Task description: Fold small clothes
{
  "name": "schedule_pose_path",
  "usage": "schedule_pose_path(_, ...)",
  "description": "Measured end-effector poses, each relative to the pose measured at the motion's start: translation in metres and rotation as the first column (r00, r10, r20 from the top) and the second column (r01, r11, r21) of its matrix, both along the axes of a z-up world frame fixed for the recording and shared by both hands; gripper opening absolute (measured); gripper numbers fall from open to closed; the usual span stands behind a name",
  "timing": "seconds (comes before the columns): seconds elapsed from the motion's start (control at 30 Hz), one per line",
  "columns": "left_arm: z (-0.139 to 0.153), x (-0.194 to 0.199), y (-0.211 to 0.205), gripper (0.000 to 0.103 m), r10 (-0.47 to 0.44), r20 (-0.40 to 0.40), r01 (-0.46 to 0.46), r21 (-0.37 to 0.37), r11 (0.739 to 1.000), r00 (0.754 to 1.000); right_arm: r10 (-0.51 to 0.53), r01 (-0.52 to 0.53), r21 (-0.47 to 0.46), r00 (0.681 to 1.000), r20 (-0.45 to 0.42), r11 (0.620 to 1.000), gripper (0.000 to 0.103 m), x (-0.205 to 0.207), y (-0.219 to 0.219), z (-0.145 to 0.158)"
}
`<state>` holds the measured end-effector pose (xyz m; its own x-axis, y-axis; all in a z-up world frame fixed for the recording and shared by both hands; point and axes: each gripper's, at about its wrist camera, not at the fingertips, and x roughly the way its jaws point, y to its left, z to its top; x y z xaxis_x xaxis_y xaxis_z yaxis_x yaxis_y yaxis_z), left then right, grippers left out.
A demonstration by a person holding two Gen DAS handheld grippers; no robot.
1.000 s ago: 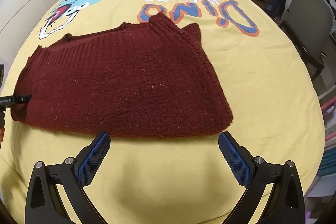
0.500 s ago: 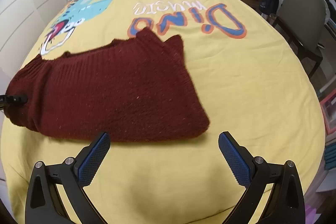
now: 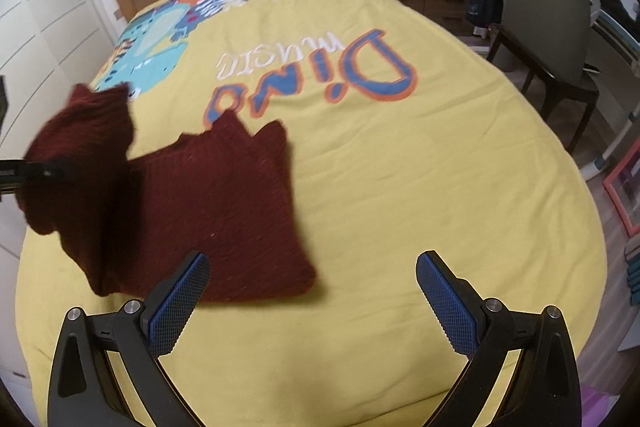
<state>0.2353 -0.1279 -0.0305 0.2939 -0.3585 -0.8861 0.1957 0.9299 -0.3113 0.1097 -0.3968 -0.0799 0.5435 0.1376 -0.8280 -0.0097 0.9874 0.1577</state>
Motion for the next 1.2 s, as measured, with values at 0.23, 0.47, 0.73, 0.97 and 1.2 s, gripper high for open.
schedule_pose_path(0.23,-0.042,0.011,-0.099,0.028,-0.092,-0.041,0.096,0.087,0.992,0.995,-0.034,0.033,-0.012,0.998,-0.060,0.999,0.103,-0.003,-0.025,-0.015)
schedule_pose_path(0.47,-0.086,0.013,-0.131,0.036,-0.060,-0.071,0.075,0.236,0.969,0.996,-0.051,0.049,-0.012,0.988,-0.144,0.999,0.103,-0.012,-0.036,-0.040)
schedule_pose_path(0.73,-0.071,0.017,-0.133,0.067,-0.055,-0.052,0.066,0.244,0.967,0.997,-0.059,0.059,0.000,0.988,-0.144,0.998,0.103,-0.016,-0.042,-0.041)
schedule_pose_path(0.97,-0.034,0.012,-0.124,0.099,-0.050,0.016,0.046,0.192,0.980,0.999,-0.023,0.022,-0.008,0.994,-0.108,1.000,0.103,-0.016,-0.030,-0.022)
schedule_pose_path(1.2,-0.006,0.004,-0.089,0.102,0.005,0.065,-0.017,0.188,0.982,0.998,0.076,-0.078,-0.028,0.995,-0.057,0.997,0.103,-0.006,0.009,0.009)
